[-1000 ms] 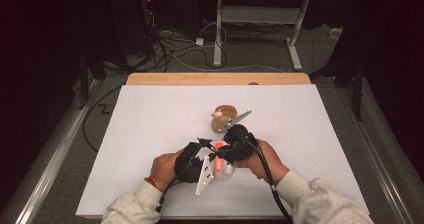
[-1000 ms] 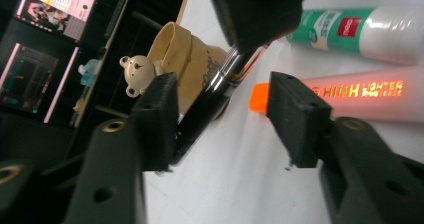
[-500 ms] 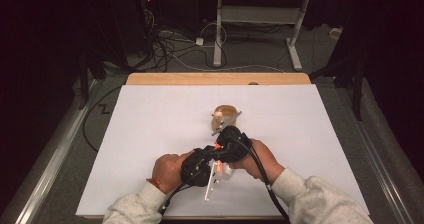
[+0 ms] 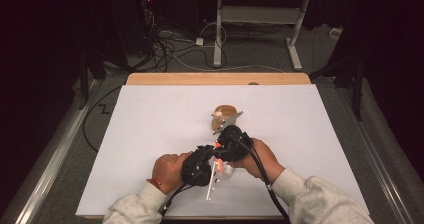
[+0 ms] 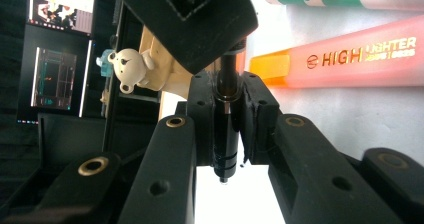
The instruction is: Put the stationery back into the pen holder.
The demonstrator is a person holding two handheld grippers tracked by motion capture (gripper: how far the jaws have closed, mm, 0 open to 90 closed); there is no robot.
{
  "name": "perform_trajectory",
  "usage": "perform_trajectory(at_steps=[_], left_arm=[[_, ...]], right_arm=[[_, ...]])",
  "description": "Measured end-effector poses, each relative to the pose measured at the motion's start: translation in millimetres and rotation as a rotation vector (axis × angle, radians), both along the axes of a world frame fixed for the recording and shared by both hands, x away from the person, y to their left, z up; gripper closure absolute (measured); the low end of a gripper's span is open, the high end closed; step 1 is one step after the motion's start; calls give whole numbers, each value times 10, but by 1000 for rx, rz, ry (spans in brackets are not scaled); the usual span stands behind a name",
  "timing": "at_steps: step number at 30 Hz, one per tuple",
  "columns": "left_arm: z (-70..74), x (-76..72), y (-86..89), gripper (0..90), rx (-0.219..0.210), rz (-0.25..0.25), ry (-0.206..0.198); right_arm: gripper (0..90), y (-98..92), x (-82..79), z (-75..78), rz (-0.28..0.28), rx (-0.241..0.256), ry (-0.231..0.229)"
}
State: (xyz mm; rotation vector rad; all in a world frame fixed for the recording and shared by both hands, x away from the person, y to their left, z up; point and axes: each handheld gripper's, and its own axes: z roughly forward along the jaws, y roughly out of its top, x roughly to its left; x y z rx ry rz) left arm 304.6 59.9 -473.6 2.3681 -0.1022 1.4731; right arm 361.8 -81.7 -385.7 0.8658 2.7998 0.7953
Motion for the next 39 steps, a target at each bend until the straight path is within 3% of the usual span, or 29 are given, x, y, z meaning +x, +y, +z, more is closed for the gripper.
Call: perform_trajectory(at_steps=[6,11,12,13,14,16,19,20,23,24,26,28,32,36,39], left_arm=[[-2,1,-4,765,4,5,10],[8,28,40,766,-10,14,31],[8,32,47,765,-12,14,35],[32,31,60,766,29,27,40],[11,43,64,766,-2,19,52],[7,60,82,766,-21,20,64],[26,78,118,766,-8,35,78],[12,92,126,766,-37,39,82],[16,104,150,766,-54,46,95],[18,106,158,766,-62,49,101],[25,117,180,766,-76,52,111],[22,131,203,766,-120,52,127],[56,157,266,766,-148,68,149],[86,178,322,766,-189,72,180],[110,199,361,766,-240,73,216]], right_arm=[[770,-21,5,1,-1,23,14],[662,-58,-9,31,11,58,7],[647,-89,-11,56,10,71,-16],[630,-113,-11,76,12,90,-32],[611,-150,-14,104,14,114,-46],[557,-225,-21,157,3,140,-92],[530,-337,-70,225,-11,185,-165],[526,-371,-91,240,-11,190,-194],[473,-499,-197,261,4,165,-339],[473,-499,-197,261,4,165,-339],[467,-589,-246,248,9,170,-406],[447,-690,-280,223,-4,190,-440],[421,-913,-322,154,-60,220,-520],[393,-1134,-338,40,-117,271,-576],[368,-1258,-342,-72,-149,281,-588]])
